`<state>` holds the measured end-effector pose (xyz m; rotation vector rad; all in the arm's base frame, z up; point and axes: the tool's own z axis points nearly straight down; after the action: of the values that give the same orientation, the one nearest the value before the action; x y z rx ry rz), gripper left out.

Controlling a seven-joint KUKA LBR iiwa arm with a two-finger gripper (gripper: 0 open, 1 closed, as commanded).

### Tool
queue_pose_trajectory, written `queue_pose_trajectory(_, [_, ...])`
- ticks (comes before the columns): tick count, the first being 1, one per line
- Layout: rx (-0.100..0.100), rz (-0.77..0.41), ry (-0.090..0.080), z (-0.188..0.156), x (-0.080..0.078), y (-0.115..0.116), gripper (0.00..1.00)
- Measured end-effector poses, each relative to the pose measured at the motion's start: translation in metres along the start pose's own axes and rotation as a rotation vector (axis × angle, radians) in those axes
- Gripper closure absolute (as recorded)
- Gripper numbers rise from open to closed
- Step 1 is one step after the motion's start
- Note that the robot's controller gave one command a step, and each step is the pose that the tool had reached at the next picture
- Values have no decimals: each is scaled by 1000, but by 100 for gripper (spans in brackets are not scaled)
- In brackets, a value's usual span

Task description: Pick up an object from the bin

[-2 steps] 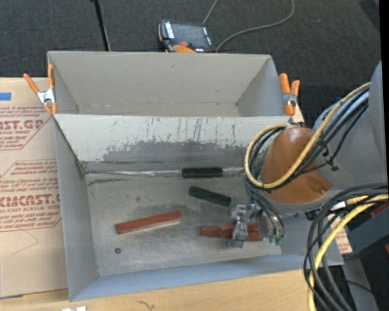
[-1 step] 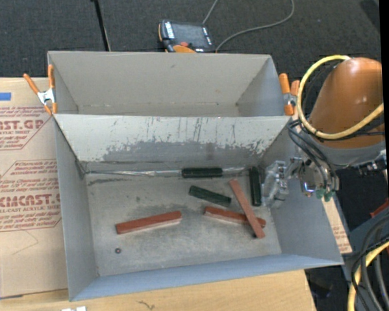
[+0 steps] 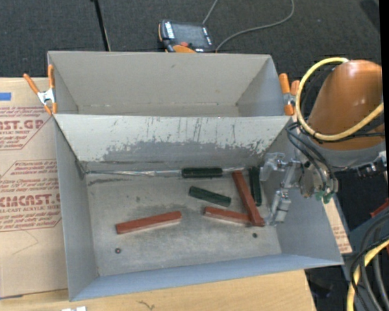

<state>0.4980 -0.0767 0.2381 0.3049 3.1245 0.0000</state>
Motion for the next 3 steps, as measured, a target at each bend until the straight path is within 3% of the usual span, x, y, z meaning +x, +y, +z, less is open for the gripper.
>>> queue_pose_trajectory(1, [0,-55,10,154,17,34,0])
queue_pose_trajectory(2, [-1,47,1,169,-23,35,0])
queue_pose_trajectory(3, [-1,47,-6,166,-24,35,100])
